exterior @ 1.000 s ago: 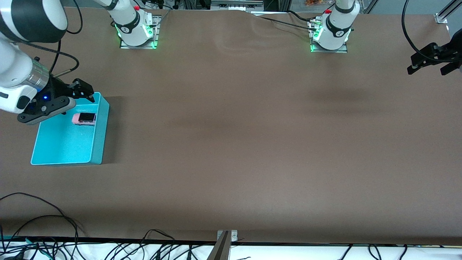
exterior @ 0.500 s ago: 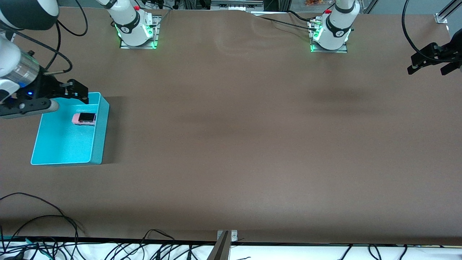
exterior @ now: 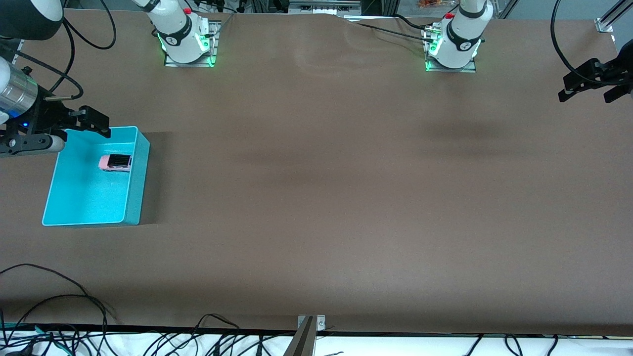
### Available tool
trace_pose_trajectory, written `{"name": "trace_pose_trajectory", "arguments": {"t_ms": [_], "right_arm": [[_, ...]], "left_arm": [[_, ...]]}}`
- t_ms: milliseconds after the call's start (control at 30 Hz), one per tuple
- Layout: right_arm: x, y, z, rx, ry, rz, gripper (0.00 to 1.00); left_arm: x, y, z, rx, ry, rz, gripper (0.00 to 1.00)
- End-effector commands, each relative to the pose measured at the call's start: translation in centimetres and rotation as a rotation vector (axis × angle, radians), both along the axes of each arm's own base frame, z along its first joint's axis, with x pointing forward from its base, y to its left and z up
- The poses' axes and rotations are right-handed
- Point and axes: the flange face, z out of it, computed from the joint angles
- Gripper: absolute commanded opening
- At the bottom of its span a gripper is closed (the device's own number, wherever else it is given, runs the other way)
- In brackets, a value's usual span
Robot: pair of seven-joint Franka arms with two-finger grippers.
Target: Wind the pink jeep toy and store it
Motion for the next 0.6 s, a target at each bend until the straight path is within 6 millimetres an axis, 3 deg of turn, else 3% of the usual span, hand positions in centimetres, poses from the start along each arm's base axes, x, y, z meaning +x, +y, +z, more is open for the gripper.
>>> {"name": "trace_pose_trajectory", "arguments": {"t_ms": [0,100,267,567], "right_arm": [[0.1,-0.7,0.5,0.012,0.018,-0.028,1.0],[-0.2,-0.6,0.5,0.034,0.043,-0.038,1.0],[-0.6,-0.4,5.0,0.036,0.014,-0.07,1.0],[-0.9,-0.6,5.8,0.035,0.014,-0.088,1.0]], "left_arm": [[0.4,0.1,0.7,-0.008,-0.004,0.007,1.0],[0.4,0.1,0.7,-0.008,-0.004,0.007,1.0],[0.4,0.1,0.7,-0.008,-0.004,0.007,1.0],[0.4,0.6,0.7,-0.007,-0.004,0.016,1.0]]}}
